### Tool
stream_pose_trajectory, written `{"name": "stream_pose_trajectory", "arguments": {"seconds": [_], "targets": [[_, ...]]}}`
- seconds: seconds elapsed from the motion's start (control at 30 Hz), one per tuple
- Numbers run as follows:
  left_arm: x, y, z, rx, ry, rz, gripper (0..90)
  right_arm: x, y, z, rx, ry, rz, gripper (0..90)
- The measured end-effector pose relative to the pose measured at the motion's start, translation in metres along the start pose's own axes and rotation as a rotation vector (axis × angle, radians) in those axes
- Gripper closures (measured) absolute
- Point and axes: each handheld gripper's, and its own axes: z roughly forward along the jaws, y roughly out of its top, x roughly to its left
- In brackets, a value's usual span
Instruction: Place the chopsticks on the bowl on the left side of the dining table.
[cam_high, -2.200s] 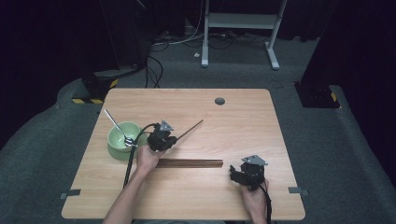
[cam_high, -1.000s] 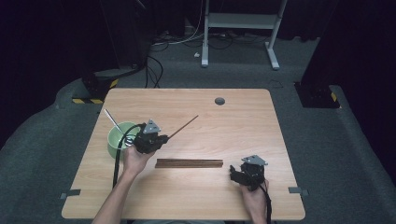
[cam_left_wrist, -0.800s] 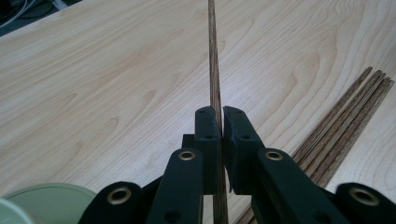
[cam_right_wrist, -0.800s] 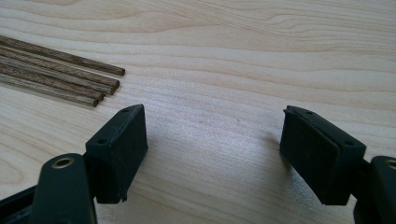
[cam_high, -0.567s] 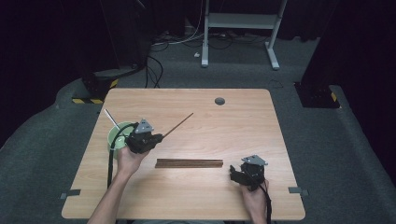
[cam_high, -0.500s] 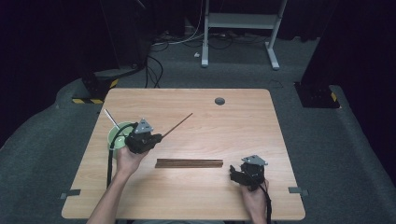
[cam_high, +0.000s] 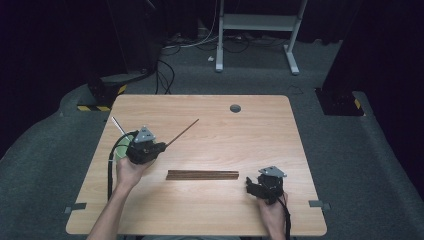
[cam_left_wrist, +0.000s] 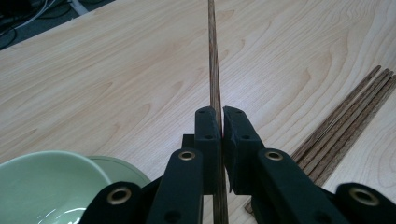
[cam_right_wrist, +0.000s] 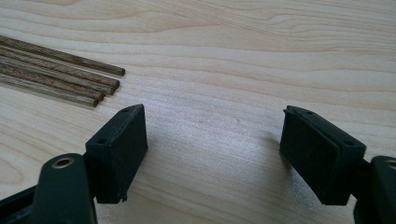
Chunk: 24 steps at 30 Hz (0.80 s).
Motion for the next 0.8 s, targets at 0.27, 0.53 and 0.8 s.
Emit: {"name": "stream_pose_trajectory", "arguments": {"seconds": [0.27, 0.53, 0.8], "targets": [[0.004, -0.003, -0.008, -0.003, 0.008, 0.001, 84.2, 0.0, 0.0, 0.0, 0.0, 0.0, -0.001, 22.5], [0.01, -0.008, -0.019, 0.005, 0.036, 0.004, 84.2, 0.0, 0.0, 0.0, 0.0, 0.0, 0.0, 22.5], [0.018, -0.014, -0.029, 0.0, 0.058, -0.008, 84.2, 0.0, 0.0, 0.0, 0.0, 0.0, 0.0, 22.5]]}}
